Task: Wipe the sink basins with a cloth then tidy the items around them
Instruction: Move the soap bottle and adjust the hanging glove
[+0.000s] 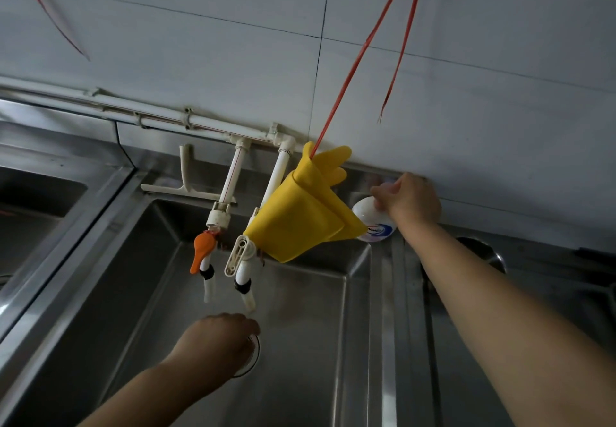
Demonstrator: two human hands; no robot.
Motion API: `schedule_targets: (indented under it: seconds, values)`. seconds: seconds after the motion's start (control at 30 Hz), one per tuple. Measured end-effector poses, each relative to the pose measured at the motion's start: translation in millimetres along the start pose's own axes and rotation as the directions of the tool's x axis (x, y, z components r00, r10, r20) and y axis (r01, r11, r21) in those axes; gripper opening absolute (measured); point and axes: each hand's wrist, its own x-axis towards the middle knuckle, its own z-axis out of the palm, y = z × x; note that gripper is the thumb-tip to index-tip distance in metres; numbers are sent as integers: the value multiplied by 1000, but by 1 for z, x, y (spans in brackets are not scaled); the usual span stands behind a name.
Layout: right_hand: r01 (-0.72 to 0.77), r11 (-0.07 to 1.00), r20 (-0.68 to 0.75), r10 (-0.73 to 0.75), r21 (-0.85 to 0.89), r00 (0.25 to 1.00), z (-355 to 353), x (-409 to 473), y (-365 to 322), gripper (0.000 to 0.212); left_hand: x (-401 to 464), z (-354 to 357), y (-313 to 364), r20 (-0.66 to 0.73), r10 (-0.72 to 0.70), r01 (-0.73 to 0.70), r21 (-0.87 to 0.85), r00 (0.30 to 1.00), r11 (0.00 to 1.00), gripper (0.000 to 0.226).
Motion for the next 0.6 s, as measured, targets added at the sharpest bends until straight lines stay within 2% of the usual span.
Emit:
schedule_targets:
  seconds: [0.17,0.27,0.33,0.47,0.6]
  values:
    - [104,990,-101,-95,91,990,-7,-19,9,45,-10,0,-6,-9,-10,10,5,1000,1000,34]
    - [253,964,-234,-228,81,945,-12,-48,13,35,-19,-2,-9,4,-30,30,15,1000,999,32]
    - [356,934,-265,-336,33,904,-15,-74,16,25,-27,-2,-14,10,-45,45,34,999,998,31]
    - [454,880,-60,-465,-137,883,-20,-132,16,9,-52,-3,-28,16,-79,79,21,997,997,30]
    - [455,864,259,-399,-215,880,-8,-188,-4,14,-90,-6,-52,-4,-108,108,-11,994,994,32]
